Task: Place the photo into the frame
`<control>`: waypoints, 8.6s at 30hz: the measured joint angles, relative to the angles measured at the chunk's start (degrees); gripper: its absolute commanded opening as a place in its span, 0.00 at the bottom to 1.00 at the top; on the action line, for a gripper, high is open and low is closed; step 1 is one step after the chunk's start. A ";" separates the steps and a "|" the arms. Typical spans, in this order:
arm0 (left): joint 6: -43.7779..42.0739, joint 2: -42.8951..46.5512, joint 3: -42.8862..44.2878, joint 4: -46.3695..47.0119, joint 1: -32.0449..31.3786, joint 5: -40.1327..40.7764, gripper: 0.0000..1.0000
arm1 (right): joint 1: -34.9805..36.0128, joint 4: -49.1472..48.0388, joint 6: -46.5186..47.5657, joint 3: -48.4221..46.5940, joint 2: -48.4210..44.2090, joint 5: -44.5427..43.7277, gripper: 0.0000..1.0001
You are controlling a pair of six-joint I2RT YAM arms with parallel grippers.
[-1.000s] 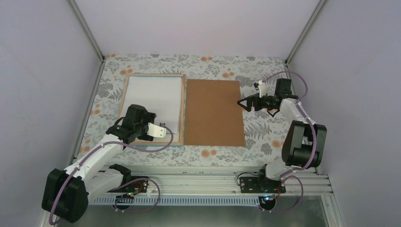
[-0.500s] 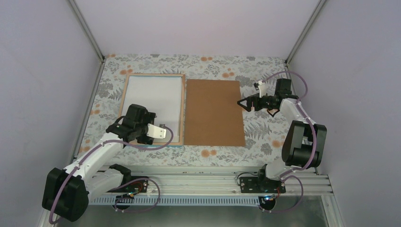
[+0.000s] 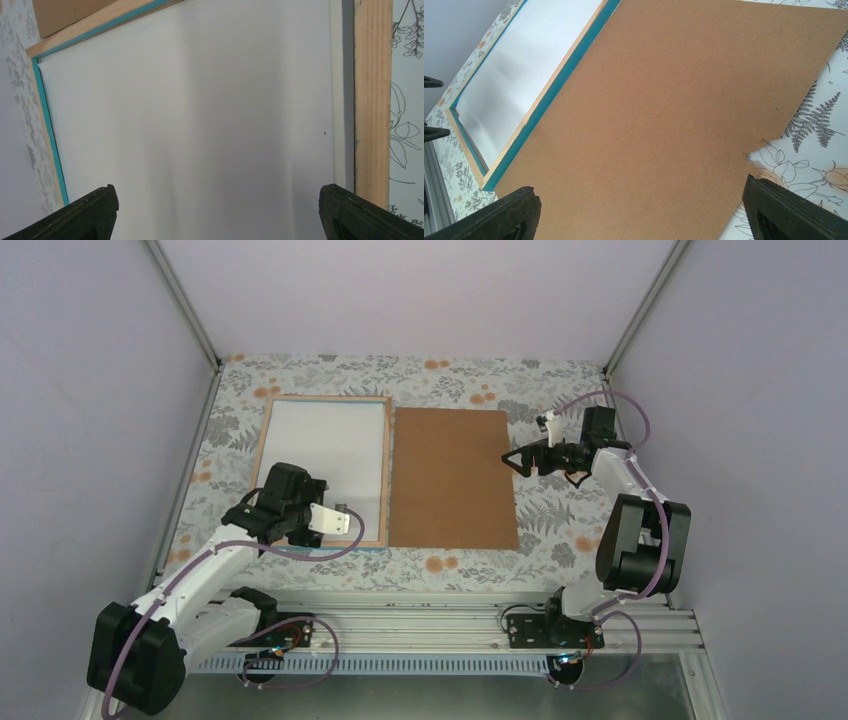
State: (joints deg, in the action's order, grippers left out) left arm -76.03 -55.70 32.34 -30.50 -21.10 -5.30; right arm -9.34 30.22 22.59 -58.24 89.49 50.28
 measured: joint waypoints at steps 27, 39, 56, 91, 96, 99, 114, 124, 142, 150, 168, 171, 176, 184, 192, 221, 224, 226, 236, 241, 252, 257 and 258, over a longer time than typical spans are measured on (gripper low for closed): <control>30.36 -26.86 21.75 7.41 -7.45 1.31 1.00 | -1.25 4.96 2.82 -1.20 5.62 -4.94 0.98; 54.82 -41.94 37.59 7.43 -18.23 -7.34 1.00 | -2.64 7.15 2.36 -2.51 10.16 -5.33 0.98; 79.47 -55.76 44.30 8.70 -18.82 -3.43 1.00 | -4.35 8.63 -1.84 -6.03 13.27 -0.96 0.97; 102.01 -61.83 46.21 11.50 -11.58 -7.19 1.00 | -2.80 3.87 -14.12 -5.68 22.36 4.55 0.91; 102.22 -61.75 45.66 13.16 -10.56 -10.88 0.95 | -2.75 4.28 -13.84 -7.34 24.48 6.19 0.86; 102.20 -59.98 42.27 16.13 -9.33 -13.42 0.93 | -2.71 4.13 -13.62 -8.70 26.18 7.63 0.85; 102.71 -51.82 34.69 14.82 -4.55 -23.67 0.90 | 0.04 1.90 -11.76 -9.29 27.85 10.51 0.83; 100.17 -45.72 32.83 12.55 -0.76 -24.30 0.90 | 4.42 0.79 -11.74 -10.91 29.03 10.99 0.82; 95.49 -45.48 30.95 10.05 8.50 -23.87 0.88 | 10.84 -0.26 -13.66 -10.75 30.99 14.93 0.79; 95.60 -47.34 30.95 10.32 9.22 -24.39 0.86 | 10.84 -0.44 -13.73 -10.73 30.99 14.93 0.79; 97.42 -47.84 31.12 12.02 8.22 -29.31 0.45 | 9.99 0.13 -13.75 -10.73 31.12 14.80 0.76; 98.03 -45.20 31.89 13.11 7.67 -29.83 0.37 | 9.62 0.61 -13.73 -10.84 31.12 14.80 0.76; 99.84 -44.59 34.47 17.77 6.01 -34.69 0.40 | 9.77 0.85 -13.68 -11.02 31.12 14.86 0.76; 102.55 -48.11 37.18 16.94 4.02 -40.00 0.06 | 9.97 1.29 -13.62 -11.47 30.84 14.16 0.81; 100.50 -49.13 47.30 9.53 2.84 -41.00 0.02 | 8.68 2.82 -12.83 -11.61 26.62 10.01 0.97; 24.20 -13.46 45.79 1.73 -10.97 -4.09 0.02 | -12.55 7.76 -5.53 -42.86 -0.72 1.05 1.00; 10.45 -3.78 31.15 7.61 -14.19 -2.56 0.02 | -12.50 10.12 -3.76 -46.66 0.31 3.96 1.00; 3.02 1.42 22.86 11.41 -15.41 -2.82 0.02 | -12.02 12.70 -2.67 -49.20 1.68 6.60 1.00; -23.80 15.67 4.46 21.97 -16.83 -8.50 0.02 | 2.19 27.58 4.63 -43.17 8.70 10.99 0.97; -33.35 20.50 -0.63 25.73 -16.94 -13.94 0.02 | 6.38 33.73 7.80 -41.62 11.39 12.24 0.97; -41.83 24.11 -4.55 26.16 -16.96 -20.41 0.02 | 10.99 41.72 11.61 -34.10 13.46 20.02 0.95; -42.27 24.11 -4.55 27.21 -16.94 -21.75 0.02 | 15.89 42.62 12.28 -31.63 14.12 22.08 0.86; -42.29 24.11 -4.55 27.58 -16.96 -22.05 0.02 | 16.63 42.73 12.44 -31.58 14.12 22.58 0.82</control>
State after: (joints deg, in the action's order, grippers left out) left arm -118.32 -31.59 27.79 -2.92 -38.06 -27.35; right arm 7.29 72.95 35.03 -89.82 103.61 72.86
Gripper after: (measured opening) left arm 0.029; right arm 0.924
